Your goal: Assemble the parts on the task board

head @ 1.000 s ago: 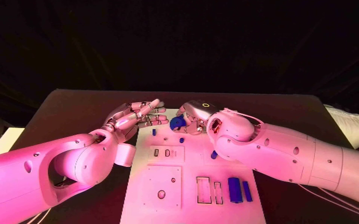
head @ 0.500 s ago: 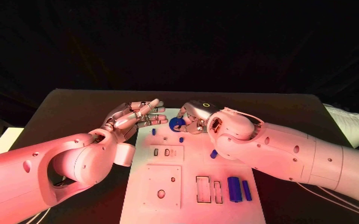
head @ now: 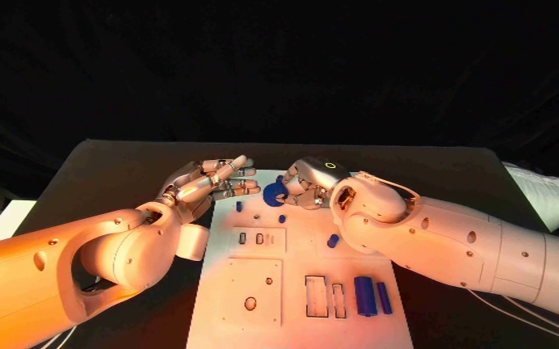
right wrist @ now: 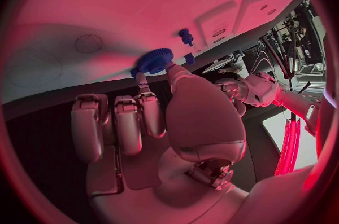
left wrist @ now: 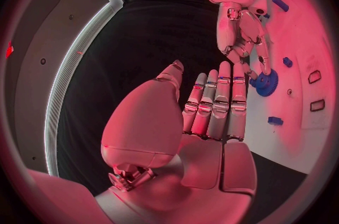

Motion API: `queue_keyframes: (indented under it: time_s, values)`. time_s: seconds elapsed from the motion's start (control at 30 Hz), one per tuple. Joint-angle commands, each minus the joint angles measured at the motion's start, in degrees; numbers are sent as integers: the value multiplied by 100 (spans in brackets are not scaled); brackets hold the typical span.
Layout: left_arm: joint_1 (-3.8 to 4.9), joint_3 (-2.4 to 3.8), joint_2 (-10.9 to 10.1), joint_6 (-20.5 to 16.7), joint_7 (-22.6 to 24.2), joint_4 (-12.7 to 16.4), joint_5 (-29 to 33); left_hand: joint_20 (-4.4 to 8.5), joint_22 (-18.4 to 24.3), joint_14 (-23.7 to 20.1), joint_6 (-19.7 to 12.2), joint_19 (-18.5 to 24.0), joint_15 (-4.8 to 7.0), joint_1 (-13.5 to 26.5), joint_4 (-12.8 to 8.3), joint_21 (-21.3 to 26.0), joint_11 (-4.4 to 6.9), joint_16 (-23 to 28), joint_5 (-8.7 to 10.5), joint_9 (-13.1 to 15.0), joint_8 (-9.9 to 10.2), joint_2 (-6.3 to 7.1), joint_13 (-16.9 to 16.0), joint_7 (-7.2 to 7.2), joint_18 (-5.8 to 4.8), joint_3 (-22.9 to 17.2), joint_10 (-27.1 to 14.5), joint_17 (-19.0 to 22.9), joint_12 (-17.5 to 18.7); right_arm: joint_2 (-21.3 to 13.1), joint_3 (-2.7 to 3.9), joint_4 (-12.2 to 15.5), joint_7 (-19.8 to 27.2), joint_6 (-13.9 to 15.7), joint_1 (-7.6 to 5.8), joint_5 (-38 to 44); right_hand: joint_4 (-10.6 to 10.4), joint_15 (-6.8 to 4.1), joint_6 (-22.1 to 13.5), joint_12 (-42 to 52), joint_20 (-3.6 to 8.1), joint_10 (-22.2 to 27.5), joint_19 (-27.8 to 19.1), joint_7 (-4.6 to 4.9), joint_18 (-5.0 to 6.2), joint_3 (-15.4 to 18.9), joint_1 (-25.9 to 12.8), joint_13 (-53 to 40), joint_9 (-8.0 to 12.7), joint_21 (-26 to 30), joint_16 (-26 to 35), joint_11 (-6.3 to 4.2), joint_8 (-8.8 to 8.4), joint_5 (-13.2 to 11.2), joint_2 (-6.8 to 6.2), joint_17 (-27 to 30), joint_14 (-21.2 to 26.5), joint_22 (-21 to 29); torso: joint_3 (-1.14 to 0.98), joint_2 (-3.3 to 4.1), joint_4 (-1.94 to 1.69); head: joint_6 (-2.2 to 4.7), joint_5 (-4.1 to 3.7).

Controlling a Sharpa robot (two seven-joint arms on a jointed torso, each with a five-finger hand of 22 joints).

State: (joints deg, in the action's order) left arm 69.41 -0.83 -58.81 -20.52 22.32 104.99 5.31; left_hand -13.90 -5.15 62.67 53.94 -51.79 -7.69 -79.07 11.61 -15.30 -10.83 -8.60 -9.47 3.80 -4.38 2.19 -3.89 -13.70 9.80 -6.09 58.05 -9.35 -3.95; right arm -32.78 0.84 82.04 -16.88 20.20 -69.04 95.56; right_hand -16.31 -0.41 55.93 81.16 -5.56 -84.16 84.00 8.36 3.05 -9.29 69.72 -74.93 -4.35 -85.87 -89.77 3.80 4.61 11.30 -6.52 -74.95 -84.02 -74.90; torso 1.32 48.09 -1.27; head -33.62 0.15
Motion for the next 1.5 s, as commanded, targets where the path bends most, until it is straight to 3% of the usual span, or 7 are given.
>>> queue_keyframes:
  time_s: [0.03,0.27,0.47,0.63,0.83,1.27,1.5]
  values:
    - [7,4,-6,95,30,7,5,-21,8,-34,-16,2,-16,-34,-30,21,0,26,4,0,30,-21,2,-38,67,7,-28,-5,27,-98,16,74,500,449,14,-336,3,-33,-42,40,40,-205,210,14,-111,43,27,-960,9,-9,-23,-28,-36,15,-119,-1505,-598,-625,-7,-5,14,20,11]
    - [6,4,8,103,35,-44,5,-21,9,-34,-17,2,-17,-41,-36,21,0,28,4,0,31,-26,2,-38,68,3,-30,-6,26,-631,94,381,1422,335,1,-1470,59,-13,-89,21,21,-193,212,36,-113,70,234,-951,21,-13,-23,-8,-64,-115,-111,-1505,-598,-635,-13,-40,36,35,4]
    - [4,2,45,118,40,-113,5,-21,10,-34,-17,2,-17,-45,-40,22,0,30,4,0,32,-28,2,-38,68,0,-31,-7,26,-1439,130,602,1916,-8,-75,-2442,465,-31,41,73,33,-216,231,14,-122,-3,735,-987,2,-36,-23,-31,-20,-150,-25,-1505,-598,-682,-24,-109,131,40,9]
    - [0,0,105,145,47,-186,5,-22,11,-34,-17,2,-17,-51,-45,22,0,31,3,0,33,-31,2,-37,68,-4,-31,-8,26,-1970,135,545,2185,-162,-84,-2780,770,-46,131,21,47,-193,212,4,-116,-41,1039,-957,0,-21,-23,-46,-13,-31,-38,-1505,-598,-652,-55,-167,220,34,5]
    - [-11,-3,180,181,55,-272,5,-22,12,-33,-15,2,-17,-62,-54,23,1,34,3,1,33,-34,1,-35,68,-9,-30,-10,24,-2282,135,344,2274,-164,-39,-2828,896,-37,55,-40,43,-164,200,22,-112,-14,1119,-921,26,-10,-23,-34,-74,1,-96,-1505,-598,-632,-105,-201,282,45,-15]
    - [-30,-8,246,212,62,-401,5,-22,12,-33,-15,2,-17,-62,-54,23,1,34,3,1,33,-34,1,-35,68,-10,-30,-10,24,-2279,134,-25,2295,-187,145,-2715,912,-30,10,-55,38,-157,196,30,-110,19,1101,-913,35,-7,-23,-25,-92,10,-117,-1505,-598,-626,-172,-181,267,-20,-17]
    - [-34,-9,254,216,64,-428,5,-22,12,-33,-15,2,-17,-62,-54,23,1,34,3,1,33,-34,1,-35,68,-10,-30,-10,24,-2155,134,-145,2303,-213,243,-2646,912,-29,10,-49,37,-160,194,31,-109,20,1098,-916,35,-5,-23,-25,-91,12,-113,-1505,-598,-621,-180,-163,252,-38,-12]
